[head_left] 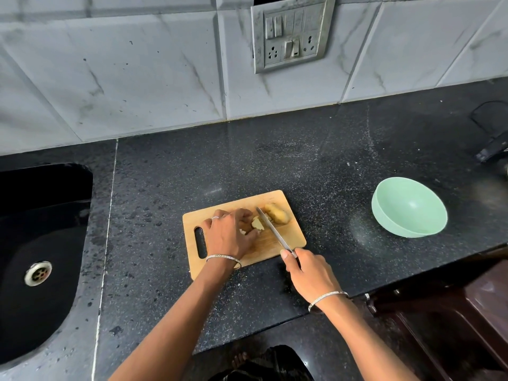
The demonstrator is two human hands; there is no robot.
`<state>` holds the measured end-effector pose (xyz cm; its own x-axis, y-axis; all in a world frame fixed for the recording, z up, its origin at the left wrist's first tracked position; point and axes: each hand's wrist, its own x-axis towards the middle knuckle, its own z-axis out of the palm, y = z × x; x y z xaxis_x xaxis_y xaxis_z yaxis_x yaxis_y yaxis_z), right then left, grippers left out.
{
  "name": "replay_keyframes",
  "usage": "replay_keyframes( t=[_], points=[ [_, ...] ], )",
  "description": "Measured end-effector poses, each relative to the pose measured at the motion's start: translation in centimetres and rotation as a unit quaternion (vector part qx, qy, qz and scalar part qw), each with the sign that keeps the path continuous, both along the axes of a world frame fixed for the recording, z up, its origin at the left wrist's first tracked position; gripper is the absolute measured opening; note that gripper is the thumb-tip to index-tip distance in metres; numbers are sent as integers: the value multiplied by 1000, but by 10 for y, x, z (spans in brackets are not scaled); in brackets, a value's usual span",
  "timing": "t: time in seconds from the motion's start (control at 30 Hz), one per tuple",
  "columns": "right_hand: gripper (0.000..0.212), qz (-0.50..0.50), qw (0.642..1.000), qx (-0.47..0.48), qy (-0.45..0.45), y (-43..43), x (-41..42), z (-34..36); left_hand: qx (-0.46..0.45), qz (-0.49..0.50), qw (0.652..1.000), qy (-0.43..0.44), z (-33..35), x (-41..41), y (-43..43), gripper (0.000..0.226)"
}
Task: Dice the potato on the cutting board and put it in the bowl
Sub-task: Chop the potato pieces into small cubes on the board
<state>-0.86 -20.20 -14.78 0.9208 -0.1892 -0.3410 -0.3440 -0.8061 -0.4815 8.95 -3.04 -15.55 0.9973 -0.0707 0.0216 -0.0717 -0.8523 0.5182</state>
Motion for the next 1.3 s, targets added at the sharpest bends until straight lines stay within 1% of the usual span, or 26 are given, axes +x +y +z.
replay_keyframes(
  t=[0.1, 0.23, 0.33, 0.47, 0.7, 0.87, 1.0, 1.2, 1.3],
  points=[
    [43, 5, 1000, 6, 6, 6, 0, 4, 11, 10, 1000, 9, 1, 0, -2, 40],
    [41, 5, 1000, 14, 17, 14, -2, 4, 40, 16, 999, 10, 2, 1, -6, 33],
    [42, 7, 1000, 15, 14, 17, -4, 2, 29, 20, 999, 11, 5, 0, -7, 30],
    [41, 21, 1000, 4, 8, 21, -4, 4, -12, 27, 999, 20, 8, 1, -8, 27],
    [41, 25, 999, 0, 23, 21, -1, 9, -11, 33, 999, 30, 9, 4, -8, 26],
    [44, 27, 999, -36, 27, 28, 9, 12, -12, 42, 998, 52, 10, 6, -9, 31],
    [43, 16, 997, -72, 20, 38, 17, 13, -7, 50, 997, 51, 9, 6, -9, 31],
    [44, 24, 995, -99, 19, 30, -10, 14, -22, 58, 997, 53, 9, 5, -7, 28],
    [46, 11, 995, -95, 26, 18, -24, 25, -21, 52, 997, 50, 8, 4, -7, 28]
  ],
)
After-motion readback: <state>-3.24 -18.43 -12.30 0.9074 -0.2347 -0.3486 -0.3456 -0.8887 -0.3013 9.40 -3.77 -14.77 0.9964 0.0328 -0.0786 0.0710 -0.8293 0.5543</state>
